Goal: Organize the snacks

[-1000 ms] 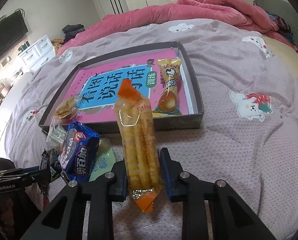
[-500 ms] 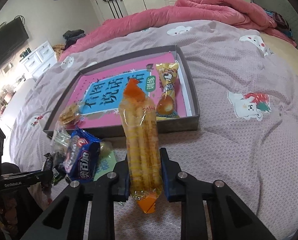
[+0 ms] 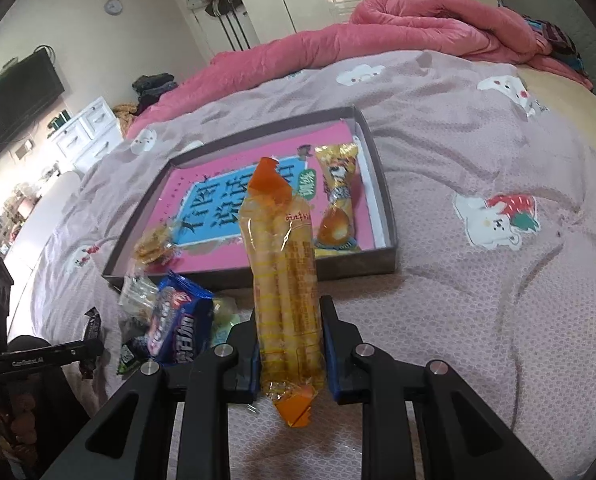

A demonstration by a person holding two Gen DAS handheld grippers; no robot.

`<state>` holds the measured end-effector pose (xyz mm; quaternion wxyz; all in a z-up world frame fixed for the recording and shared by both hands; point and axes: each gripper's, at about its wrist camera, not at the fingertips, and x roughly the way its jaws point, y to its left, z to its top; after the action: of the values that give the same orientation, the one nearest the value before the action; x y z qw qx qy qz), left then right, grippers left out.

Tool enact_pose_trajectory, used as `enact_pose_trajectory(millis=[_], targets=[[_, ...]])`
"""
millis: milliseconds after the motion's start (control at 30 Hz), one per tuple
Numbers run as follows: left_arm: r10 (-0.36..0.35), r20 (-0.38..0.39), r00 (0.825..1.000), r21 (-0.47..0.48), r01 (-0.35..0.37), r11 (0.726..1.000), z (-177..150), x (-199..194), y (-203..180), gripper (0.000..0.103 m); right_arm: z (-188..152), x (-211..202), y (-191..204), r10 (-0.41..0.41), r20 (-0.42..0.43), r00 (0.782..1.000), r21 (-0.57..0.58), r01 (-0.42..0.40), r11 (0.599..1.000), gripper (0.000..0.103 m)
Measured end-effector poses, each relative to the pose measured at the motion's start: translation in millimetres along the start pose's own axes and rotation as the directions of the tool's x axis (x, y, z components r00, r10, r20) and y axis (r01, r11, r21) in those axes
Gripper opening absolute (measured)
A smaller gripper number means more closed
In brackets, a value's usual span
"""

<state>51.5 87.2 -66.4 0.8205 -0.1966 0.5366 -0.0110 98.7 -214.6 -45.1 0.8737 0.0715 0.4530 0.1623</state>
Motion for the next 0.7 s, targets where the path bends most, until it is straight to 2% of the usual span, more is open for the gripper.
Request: enact_pose_trajectory(millis=[400, 700], targets=[[0.020, 0.075, 0.997, 0.048, -0.024, 0.999, 4, -16, -12, 0.029, 3, -9, 1, 0.034, 0.033, 0.999, 0.013, -0.035, 0.999, 0.024], [0.009, 0.168, 0.986, 0.145, -0.034, 0.989, 11, -35, -31, 0.029, 9, -12, 9, 0.069, 0.077, 0.995, 0.002, -0.069, 0.998, 0.024]])
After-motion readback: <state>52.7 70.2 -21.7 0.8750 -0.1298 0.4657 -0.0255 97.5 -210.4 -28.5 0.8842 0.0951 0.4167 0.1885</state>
